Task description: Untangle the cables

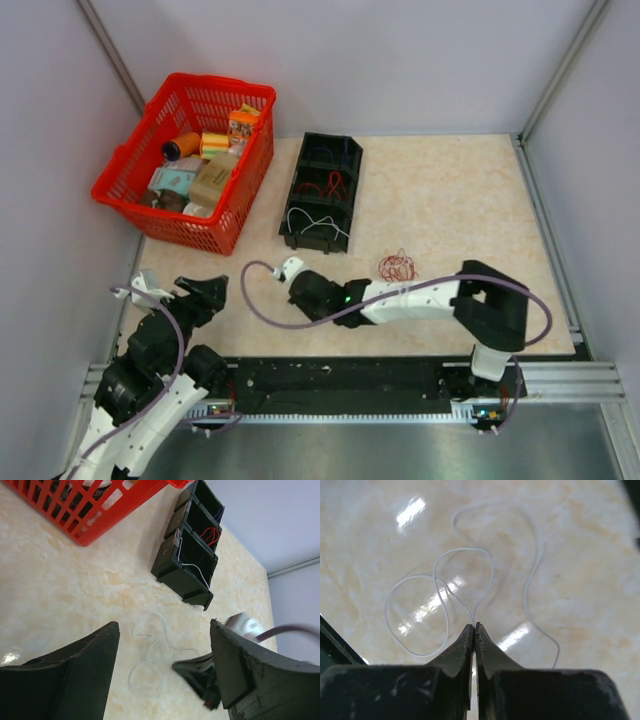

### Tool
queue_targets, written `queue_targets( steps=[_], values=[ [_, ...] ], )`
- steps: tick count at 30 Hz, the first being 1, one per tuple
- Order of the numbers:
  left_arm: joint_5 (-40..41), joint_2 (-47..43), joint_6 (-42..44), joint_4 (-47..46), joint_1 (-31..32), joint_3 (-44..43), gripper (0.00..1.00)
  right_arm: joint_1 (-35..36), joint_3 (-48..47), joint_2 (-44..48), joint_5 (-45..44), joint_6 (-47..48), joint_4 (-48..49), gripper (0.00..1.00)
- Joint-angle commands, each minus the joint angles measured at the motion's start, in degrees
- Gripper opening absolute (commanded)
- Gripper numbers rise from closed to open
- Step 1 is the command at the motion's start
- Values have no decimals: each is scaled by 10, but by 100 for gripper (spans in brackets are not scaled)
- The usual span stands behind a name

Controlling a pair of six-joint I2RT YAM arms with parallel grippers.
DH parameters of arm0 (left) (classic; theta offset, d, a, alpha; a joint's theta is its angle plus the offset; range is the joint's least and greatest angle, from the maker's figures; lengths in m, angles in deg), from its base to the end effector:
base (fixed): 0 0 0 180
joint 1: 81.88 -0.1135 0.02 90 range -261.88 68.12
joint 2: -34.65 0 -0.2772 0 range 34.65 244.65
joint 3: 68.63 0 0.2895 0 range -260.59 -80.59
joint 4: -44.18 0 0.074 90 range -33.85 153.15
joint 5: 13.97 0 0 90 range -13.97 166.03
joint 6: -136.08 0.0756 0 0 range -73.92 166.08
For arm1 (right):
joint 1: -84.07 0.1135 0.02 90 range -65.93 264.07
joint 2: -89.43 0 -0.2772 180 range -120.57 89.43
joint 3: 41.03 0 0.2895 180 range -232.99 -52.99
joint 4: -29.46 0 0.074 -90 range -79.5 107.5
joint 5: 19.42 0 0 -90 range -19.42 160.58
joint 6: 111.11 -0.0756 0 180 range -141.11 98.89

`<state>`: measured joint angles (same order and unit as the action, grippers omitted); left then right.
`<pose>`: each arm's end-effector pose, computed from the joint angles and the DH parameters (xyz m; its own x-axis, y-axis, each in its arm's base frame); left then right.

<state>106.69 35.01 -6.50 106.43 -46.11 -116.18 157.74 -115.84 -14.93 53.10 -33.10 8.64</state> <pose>0.0824 -0.0119 0.2915 -0.2101 -0.6906 -0.6920 -0.1047 0.7196 -0.6864 0.1438 0.4099 0.1267 -0.3908 -0.6291 -0.6720 -0.7977 0.5957 -0.0938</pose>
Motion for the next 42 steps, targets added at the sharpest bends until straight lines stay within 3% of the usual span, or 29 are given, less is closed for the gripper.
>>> queue_targets(
  steps=[1,8,16,32,42],
  values=[
    [-23,27,-9,-35,-1,23,77,-75,17,142,74,-57,60,0],
    [-58,49,-14,-71,-2,50,77,-192,-38,222,189,-102,38,0],
    [-79,58,-17,-87,-2,60,77,-278,-140,195,265,-120,19,0],
    [-87,65,-13,-99,-1,65,77,-292,-353,176,254,-82,-33,0],
    [-92,68,-9,-104,-1,69,78,-305,-390,160,258,-80,-38,0]
  ],
)
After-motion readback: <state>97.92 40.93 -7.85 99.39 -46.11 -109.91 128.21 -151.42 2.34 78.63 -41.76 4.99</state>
